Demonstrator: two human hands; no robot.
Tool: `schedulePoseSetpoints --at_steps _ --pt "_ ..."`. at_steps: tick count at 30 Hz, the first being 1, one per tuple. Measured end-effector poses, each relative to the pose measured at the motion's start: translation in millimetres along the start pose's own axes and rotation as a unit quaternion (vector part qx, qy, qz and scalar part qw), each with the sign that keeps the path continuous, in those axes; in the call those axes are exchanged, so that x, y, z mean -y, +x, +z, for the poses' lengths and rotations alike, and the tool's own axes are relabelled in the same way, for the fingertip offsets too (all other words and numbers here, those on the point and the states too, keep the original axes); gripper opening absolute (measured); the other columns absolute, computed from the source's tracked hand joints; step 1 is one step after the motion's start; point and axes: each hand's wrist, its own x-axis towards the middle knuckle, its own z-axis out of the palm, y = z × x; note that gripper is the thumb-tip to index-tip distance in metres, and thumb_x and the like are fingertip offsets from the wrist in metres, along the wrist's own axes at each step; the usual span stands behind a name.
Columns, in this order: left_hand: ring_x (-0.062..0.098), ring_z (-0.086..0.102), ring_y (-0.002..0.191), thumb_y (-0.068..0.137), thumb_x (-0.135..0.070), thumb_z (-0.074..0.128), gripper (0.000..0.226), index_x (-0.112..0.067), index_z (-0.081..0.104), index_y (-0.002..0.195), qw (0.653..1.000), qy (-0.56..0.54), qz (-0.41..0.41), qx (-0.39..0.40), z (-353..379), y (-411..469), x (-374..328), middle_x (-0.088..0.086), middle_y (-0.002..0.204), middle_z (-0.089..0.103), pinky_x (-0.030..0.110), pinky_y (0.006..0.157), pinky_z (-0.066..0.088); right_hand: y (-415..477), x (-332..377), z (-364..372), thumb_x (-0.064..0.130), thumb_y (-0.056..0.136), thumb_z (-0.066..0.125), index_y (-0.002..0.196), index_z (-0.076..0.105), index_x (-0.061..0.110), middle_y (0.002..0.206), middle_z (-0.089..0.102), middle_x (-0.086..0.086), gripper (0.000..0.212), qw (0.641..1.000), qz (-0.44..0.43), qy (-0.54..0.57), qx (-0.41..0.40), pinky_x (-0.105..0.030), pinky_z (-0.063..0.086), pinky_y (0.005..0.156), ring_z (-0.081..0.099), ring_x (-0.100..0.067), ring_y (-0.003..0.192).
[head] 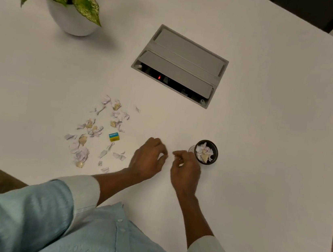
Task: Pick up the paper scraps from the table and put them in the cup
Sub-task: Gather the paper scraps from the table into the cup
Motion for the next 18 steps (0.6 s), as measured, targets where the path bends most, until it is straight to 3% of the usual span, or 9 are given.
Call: schedulePoseSetpoints --at_steps 5,10,14,18 --pt "0.018 0.054 0.104 0.09 -0.027 0.074 0.016 -0.02 0.068 0.102 0.995 0.056 -0.079 -0.01 -32 -56 80 -0.003 0.107 0.061 0.041 0.068 0.059 -30 3 52 0.023 0.088 0.069 0.111 0.064 0.033 0.105 0.06 0.01 0.025 0.984 0.01 -0.049 0.172 -0.038 0.058 0.08 0.064 -0.009 0.087" --pt "0.021 0.048 0.118 0.081 -0.045 0.081 0.055 -0.019 0.058 0.125 0.983 0.122 -0.122 0.056 -58 -95 132 -0.001 0.13 0.05 0.036 0.066 0.06 -39 -1 80 0.037 0.08 0.082 0.133 0.044 0.035 0.126 0.049 0.004 0.065 0.95 0.017 -0.1 0.294 -0.042 0.058 0.09 0.061 -0.017 0.108" --pt "0.026 0.04 0.135 0.076 -0.038 0.087 0.086 -0.018 0.042 0.146 0.978 0.108 -0.138 0.112 -62 -108 145 0.005 0.152 0.036 0.04 0.091 0.057 -35 3 89 0.042 0.073 0.088 0.146 0.034 0.031 0.138 0.041 -0.001 0.092 0.937 0.0 -0.115 0.33 -0.039 0.056 0.097 0.058 -0.022 0.116" --pt "0.03 0.038 0.139 0.075 -0.026 0.09 0.091 -0.012 0.039 0.149 0.982 0.058 -0.152 0.096 -57 -109 146 0.011 0.153 0.035 0.038 0.107 0.045 -29 9 96 0.045 0.068 0.092 0.154 0.027 0.025 0.145 0.031 -0.003 0.109 0.926 -0.013 -0.126 0.355 -0.037 0.054 0.1 0.056 -0.023 0.121"
